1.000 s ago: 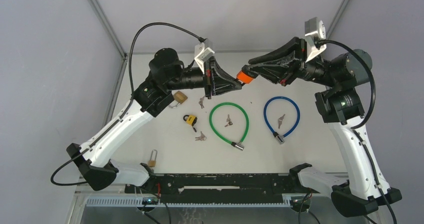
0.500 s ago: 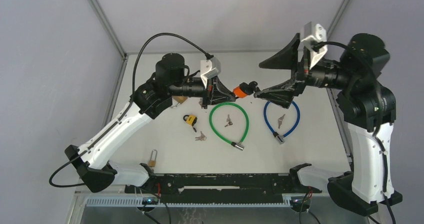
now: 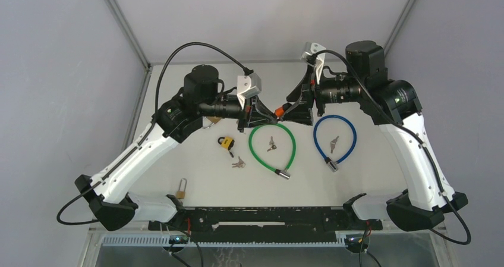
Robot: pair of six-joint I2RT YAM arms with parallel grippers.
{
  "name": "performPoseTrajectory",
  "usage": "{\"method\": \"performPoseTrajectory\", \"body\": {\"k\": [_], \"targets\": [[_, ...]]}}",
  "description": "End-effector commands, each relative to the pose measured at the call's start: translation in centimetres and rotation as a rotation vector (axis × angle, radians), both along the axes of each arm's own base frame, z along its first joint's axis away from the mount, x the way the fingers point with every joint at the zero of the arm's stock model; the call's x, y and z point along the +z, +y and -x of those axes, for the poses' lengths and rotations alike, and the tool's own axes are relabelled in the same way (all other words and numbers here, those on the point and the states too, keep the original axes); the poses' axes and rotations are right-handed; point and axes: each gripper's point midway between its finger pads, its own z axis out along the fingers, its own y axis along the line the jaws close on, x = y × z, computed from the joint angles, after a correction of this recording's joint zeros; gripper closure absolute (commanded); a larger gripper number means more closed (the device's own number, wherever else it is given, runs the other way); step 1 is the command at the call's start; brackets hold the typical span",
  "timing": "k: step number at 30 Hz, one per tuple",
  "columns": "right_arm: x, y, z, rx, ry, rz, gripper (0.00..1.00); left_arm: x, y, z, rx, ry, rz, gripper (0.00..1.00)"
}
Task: Lock with the key
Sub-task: Lock the lock.
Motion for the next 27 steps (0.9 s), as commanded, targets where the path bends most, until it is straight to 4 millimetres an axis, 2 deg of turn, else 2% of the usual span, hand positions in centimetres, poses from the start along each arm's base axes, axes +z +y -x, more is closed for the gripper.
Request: {"method": "performPoseTrajectory", "body": {"k": [1, 3, 8, 11, 14, 16, 19, 23, 27], "targets": [[0.8, -0.4, 1.2, 0.019, -0.053, -0.016, 0.27, 3.3, 0.9, 1.3, -0.022, -0.095, 0.087, 1.00], [0.9, -0.4, 1.6, 0.032, -0.052, -0.026, 0.28, 3.3, 0.8, 1.3, -0.021, -0.086, 0.088, 1.00], [0.8, -0.2, 1.8, 0.036, -0.041, -0.045, 0.24, 3.4, 0.7, 1.0, -0.004, -0.069, 0.093, 1.00], [2.0, -0.4, 2.0, 0.030, -0.088, -0.074, 0.16, 3.3, 0.7, 1.0, 0.000, -0.065, 0.091, 1.00], [3.6, -1.5, 2.4, 0.000, -0.140, -0.101, 0.13, 2.6, 1.0, 0.8, 0.015, -0.073, 0.069, 1.00], [4.0, -2.6, 2.3, -0.038, -0.160, -0.100, 0.15, 2.2, 1.2, 0.4, 0.036, -0.089, 0.048, 1.00], [3.5, -3.8, 2.2, -0.088, -0.183, -0.058, 0.21, 1.3, 1.6, -0.2, 0.060, -0.121, 0.001, 1.00], [3.5, -3.6, 2.6, -0.049, -0.195, -0.061, 0.34, 0.6, 1.9, -0.2, 0.053, -0.135, -0.035, 1.00], [3.3, -2.8, 1.9, -0.034, -0.203, -0.043, 0.34, 0.4, 2.0, -0.2, 0.048, -0.156, -0.057, 1.00]]}}
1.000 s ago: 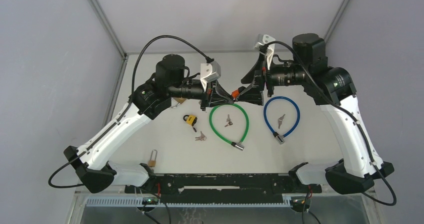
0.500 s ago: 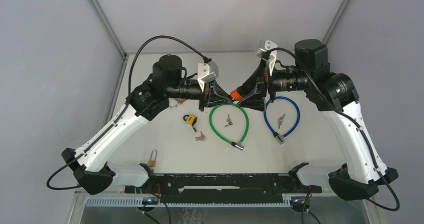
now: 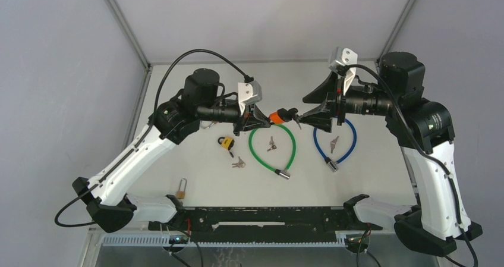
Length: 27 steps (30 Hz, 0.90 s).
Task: Lock with the key
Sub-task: Lock the lock.
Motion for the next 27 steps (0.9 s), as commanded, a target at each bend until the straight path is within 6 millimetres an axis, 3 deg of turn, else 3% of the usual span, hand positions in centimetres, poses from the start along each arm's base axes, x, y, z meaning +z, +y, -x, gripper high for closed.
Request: {"method": "performPoseTrajectory", "body": {"k": [1, 7, 11, 23, 27], "targets": [[0.2, 0.9, -0.9, 0.023, -0.040, 0.025, 0.34, 2.5, 0.5, 0.3, -0.011, -0.121, 0.038, 1.00], [-1.4, 2.0, -1.3, 0.066, 0.007, 0.069, 0.37, 2.4, 0.6, 0.3, -0.011, -0.122, 0.034, 1.00], [-2.2, 2.0, -1.4, 0.074, 0.023, 0.084, 0.48, 2.3, 0.6, 0.5, -0.015, -0.118, 0.032, 1.00], [-4.2, 2.3, -1.3, 0.089, 0.082, 0.116, 0.57, 2.4, 0.5, 0.5, -0.022, -0.115, 0.034, 1.00], [-4.1, 2.4, -1.5, 0.086, 0.072, 0.114, 0.79, 2.4, 0.5, 0.5, -0.021, -0.113, 0.036, 1.00]]}}
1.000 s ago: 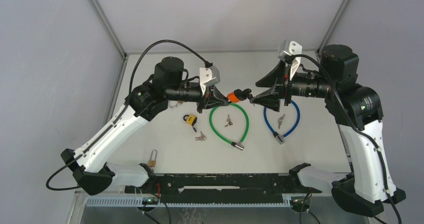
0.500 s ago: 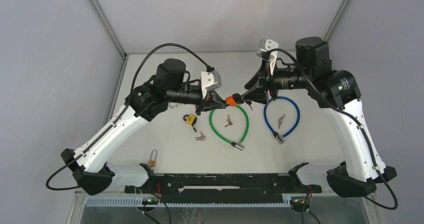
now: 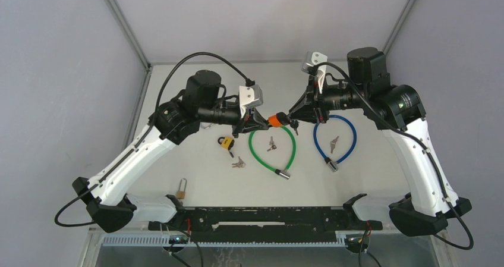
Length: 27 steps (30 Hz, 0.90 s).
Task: Lock with the key
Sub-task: Lock the lock.
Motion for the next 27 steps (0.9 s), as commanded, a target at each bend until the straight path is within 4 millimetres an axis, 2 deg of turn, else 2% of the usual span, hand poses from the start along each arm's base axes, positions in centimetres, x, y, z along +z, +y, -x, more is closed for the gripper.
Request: {"method": "performPoseTrajectory", "body": {"k": [1, 3, 4, 13, 17, 27], "targets": [[0.3, 0.1, 0.0, 0.009, -0.028, -0.006, 0.86, 3.8, -0.1, 0.5, -0.019, -0.089, 0.096, 1.00], [0.0, -0.1, 0.2, 0.012, -0.025, 0.010, 0.99, 4.0, -0.1, 0.2, -0.005, -0.081, 0.103, 1.00], [-0.1, -0.3, 0.3, 0.011, -0.028, 0.017, 1.00, 3.9, 0.0, 0.2, -0.002, -0.079, 0.102, 1.00], [1.1, -2.3, -0.1, -0.040, -0.085, -0.023, 1.00, 1.6, 0.9, 0.0, -0.010, -0.110, 0.028, 1.00], [1.6, -2.5, -0.1, -0.045, -0.110, -0.033, 1.00, 0.1, 1.5, -0.4, 0.004, -0.109, -0.032, 1.00], [2.9, -3.1, 0.3, -0.053, -0.162, -0.059, 1.00, -1.3, 2.3, -0.6, 0.017, -0.096, -0.086, 1.00]]}}
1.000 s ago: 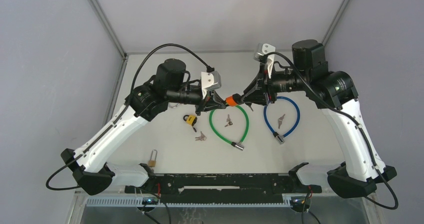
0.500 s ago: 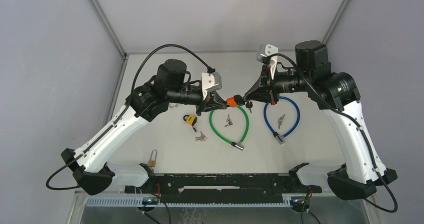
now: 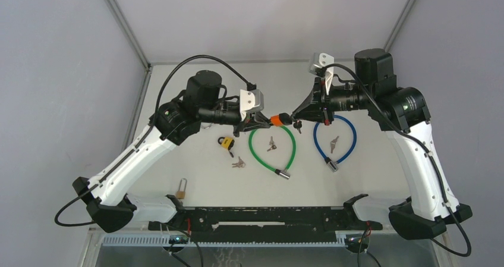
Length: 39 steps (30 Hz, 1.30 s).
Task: Lock with the key
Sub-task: Lock the lock, then place the key at the center of the board.
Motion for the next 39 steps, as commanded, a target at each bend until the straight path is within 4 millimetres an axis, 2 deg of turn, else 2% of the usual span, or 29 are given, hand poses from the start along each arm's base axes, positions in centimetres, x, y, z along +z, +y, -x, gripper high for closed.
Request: {"method": "performPoseTrajectory", "body": {"k": [1, 8, 15, 17, 20, 25, 29, 33, 36, 39], "targets": [[2.9, -1.8, 0.5, -0.064, -0.150, -0.033, 1.00, -1.6, 2.4, -0.1, 0.059, 0.014, -0.088, 1.00], [3.8, -2.0, 1.1, -0.063, -0.178, -0.057, 1.00, -2.2, 2.7, -0.1, 0.059, 0.024, -0.113, 1.00], [4.1, -1.7, 0.7, -0.058, -0.161, -0.078, 1.00, -1.9, 2.6, -0.1, 0.060, 0.027, -0.100, 1.00], [4.0, -1.7, 0.4, -0.072, -0.166, -0.083, 1.00, -2.1, 2.7, -0.3, 0.072, 0.026, -0.106, 1.00], [3.1, -1.8, -1.0, -0.143, -0.144, -0.081, 1.00, -3.5, 3.3, -0.7, 0.090, 0.036, -0.139, 1.00], [-1.7, -1.7, -4.4, -0.311, 0.009, -0.095, 1.00, -7.2, 5.1, -1.0, 0.123, 0.001, -0.216, 1.00], [-6.6, -1.8, -6.6, -0.429, 0.164, -0.066, 1.00, -11.2, 7.0, -0.6, 0.108, -0.045, -0.309, 1.00], [-11.2, -2.7, -9.2, -0.614, 0.307, -0.037, 1.00, -14.3, 8.3, 0.2, 0.095, -0.047, -0.369, 1.00], [-15.7, -4.2, -11.2, -0.774, 0.420, 0.053, 1.00, -17.2, 9.6, 0.4, 0.092, -0.039, -0.447, 1.00], [-18.7, -3.9, -11.8, -0.791, 0.507, 0.098, 1.00, -19.5, 11.1, 1.1, 0.070, -0.061, -0.502, 1.00]]}}
